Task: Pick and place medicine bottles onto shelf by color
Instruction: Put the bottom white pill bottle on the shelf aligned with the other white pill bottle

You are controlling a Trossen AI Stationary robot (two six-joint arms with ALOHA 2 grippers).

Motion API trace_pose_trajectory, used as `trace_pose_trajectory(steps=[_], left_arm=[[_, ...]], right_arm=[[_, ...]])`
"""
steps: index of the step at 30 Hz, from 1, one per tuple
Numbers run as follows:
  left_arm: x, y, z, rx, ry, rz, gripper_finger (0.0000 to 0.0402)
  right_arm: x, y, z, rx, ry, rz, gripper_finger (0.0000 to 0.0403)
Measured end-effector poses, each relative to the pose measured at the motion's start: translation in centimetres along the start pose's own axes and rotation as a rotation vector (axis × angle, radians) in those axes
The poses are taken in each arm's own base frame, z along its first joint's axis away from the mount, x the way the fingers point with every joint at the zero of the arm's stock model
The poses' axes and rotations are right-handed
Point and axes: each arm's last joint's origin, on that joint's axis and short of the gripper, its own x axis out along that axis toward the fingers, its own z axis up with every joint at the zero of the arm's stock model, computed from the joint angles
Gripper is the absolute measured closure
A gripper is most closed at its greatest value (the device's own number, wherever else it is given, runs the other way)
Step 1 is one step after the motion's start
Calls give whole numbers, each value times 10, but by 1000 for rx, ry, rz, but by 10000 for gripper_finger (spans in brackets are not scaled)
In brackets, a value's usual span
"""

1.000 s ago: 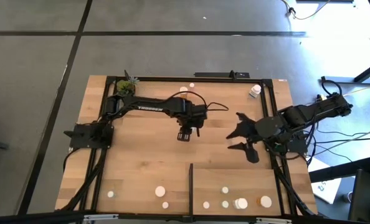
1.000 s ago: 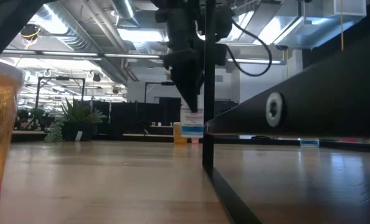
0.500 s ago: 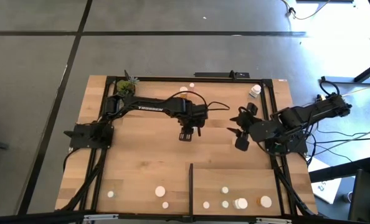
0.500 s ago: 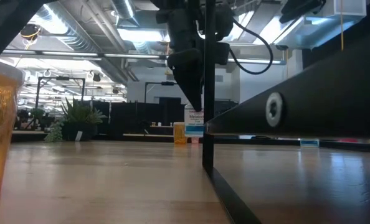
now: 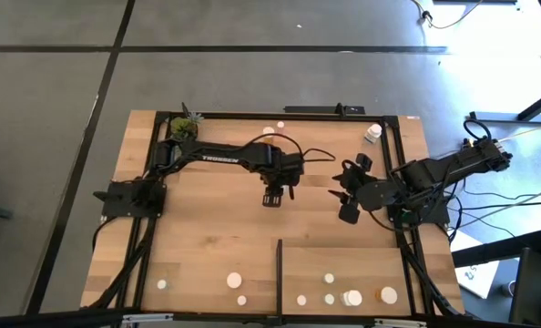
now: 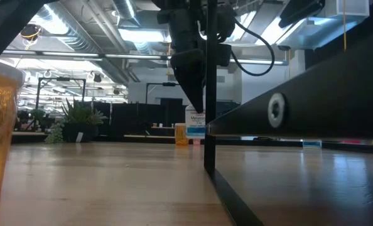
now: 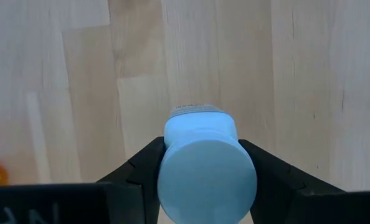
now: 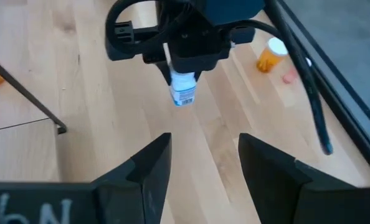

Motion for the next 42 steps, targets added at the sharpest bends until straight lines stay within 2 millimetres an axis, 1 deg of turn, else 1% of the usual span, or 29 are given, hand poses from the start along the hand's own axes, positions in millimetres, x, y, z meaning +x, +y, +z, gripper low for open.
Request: trace_pose_trajectory(steps=[14,22,26,30,33,35,37,39,42], left_arm=[[2,1,0,-23,3,-5,237],[2,1,0,-31,4,-5,213],[2,1,0,-31,4,-5,209],[13,0,-1,-31,32,-10,208],[21,1,1,-33,20,-26,208],[23,1,-1,-38,44,-41,207],[24,2,2,-40,10,-47,207],[25,1,2,-42,17,-53,207],[25,1,2,-47,11,-62,196]], right_arm=[[0,0,0,0,-2,2,215],[0,0,0,0,-2,2,215],[0,0,0,0,-2,2,215],[0,0,0,1,-3,2,215],[0,0,1,2,-5,3,215],[0,0,1,4,-7,4,215],[0,0,1,4,-8,5,215],[0,0,1,5,-8,5,215],[0,0,1,4,-8,5,215]])
